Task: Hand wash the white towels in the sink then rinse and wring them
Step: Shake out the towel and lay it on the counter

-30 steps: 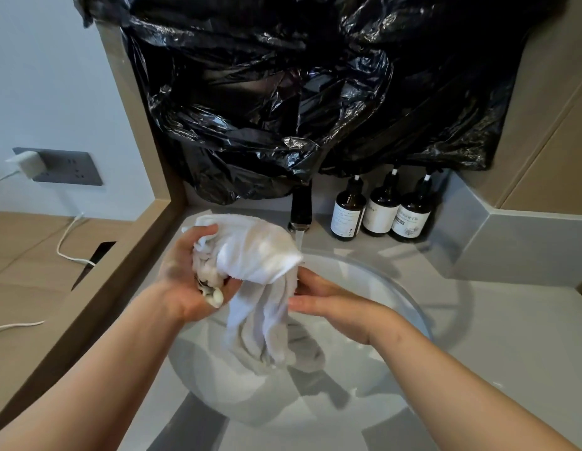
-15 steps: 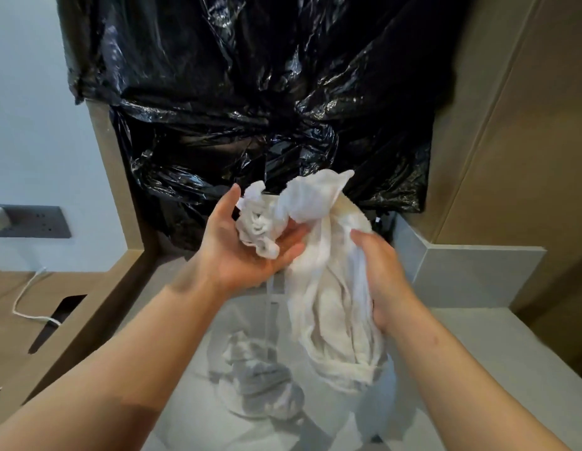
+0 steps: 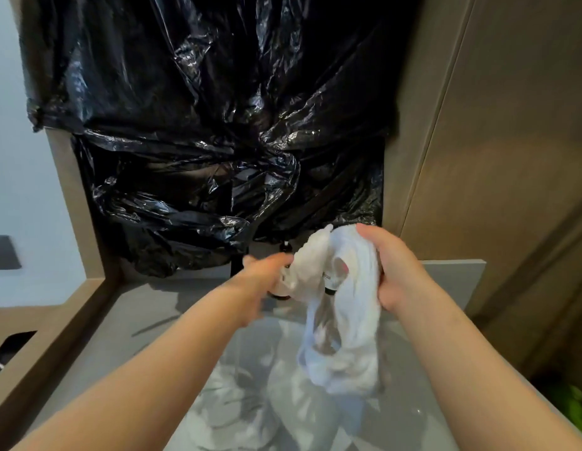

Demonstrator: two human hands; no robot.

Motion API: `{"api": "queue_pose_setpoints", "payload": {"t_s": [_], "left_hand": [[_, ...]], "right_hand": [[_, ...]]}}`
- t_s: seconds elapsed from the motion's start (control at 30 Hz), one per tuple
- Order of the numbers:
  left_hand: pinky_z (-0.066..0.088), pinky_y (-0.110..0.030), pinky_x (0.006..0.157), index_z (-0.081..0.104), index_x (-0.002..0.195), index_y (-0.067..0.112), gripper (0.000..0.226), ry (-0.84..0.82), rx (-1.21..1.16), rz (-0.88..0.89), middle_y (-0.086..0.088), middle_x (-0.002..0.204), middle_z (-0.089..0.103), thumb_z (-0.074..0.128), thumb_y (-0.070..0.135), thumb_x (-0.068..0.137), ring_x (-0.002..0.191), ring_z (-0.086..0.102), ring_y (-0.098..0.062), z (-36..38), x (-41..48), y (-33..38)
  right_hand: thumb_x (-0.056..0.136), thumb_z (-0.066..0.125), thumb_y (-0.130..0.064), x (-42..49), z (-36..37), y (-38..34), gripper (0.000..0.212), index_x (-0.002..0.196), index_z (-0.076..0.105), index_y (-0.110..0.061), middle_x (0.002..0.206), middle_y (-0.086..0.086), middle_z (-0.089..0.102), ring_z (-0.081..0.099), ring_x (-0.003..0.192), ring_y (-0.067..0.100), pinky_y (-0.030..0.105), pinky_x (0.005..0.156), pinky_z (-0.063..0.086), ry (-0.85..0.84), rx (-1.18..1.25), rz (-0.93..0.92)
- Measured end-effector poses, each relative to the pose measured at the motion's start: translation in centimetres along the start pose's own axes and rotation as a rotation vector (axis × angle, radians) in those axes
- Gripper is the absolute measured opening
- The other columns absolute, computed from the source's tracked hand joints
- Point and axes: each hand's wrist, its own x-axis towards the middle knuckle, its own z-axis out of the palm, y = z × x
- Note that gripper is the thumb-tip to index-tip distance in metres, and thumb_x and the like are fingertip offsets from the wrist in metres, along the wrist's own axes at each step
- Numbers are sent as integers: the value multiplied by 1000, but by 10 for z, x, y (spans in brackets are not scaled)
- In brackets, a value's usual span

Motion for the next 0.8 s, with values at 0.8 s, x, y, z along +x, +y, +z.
{"api": "queue_pose_setpoints", "payload": {"t_s": [0.8], "left_hand": [[49, -43, 94, 64, 112, 0, 36, -200, -339, 148, -18, 111, 66, 43, 27, 100, 104, 62, -31, 8, -20, 38]], "right_hand": [[86, 66, -39, 5, 17, 3, 32, 84, 61, -7, 77, 3, 68, 64, 76, 20, 33, 70, 53, -173, -436, -139]]}}
